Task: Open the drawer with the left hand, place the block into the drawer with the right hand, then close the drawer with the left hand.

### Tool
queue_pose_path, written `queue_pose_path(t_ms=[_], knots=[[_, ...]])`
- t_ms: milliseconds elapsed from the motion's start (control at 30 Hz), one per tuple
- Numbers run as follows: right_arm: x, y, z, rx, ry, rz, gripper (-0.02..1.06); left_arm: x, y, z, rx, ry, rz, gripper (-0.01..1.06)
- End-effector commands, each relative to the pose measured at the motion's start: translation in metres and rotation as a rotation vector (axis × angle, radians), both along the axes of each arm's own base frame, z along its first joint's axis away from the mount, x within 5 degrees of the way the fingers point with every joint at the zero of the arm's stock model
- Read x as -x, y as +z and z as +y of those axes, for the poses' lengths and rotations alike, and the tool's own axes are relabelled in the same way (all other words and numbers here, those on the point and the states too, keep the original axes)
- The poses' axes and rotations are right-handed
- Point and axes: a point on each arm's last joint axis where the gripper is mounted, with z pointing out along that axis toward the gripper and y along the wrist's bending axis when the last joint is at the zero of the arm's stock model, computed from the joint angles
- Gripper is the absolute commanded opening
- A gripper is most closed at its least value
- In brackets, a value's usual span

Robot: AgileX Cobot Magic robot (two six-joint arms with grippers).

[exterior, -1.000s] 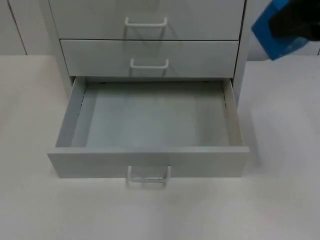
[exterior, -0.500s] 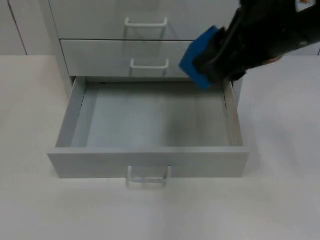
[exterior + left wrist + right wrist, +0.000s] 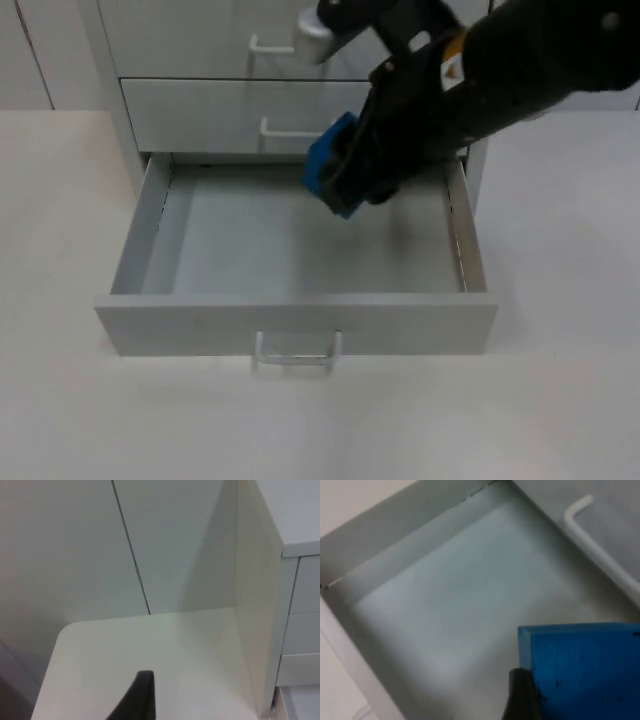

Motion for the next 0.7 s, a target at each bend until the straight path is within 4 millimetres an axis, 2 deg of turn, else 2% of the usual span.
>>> queue_pose_path(t_ms=[0,167,367,667], knots=[[-0.004,-0.004,0.006,0.005,0.004,0.008,0.00,-0.001,-0.002,0.000,-0.008,-0.003,-0.001,1.05],[-0.011,-0.030,0.012,0.042,0.003,0.051,0.00,-0.001,-0.002,0.000,-0.008,-0.003,-0.001,1.05],[-0.013,-0.048,0.014,0.056,0.005,0.070,0.00,-0.001,-0.002,0.000,-0.008,-0.003,-0.001,1.05],[-0.022,-0.062,0.022,0.061,-0.012,0.095,0.00,-0.001,-0.002,0.000,-0.009,-0.003,0.001,1.05]])
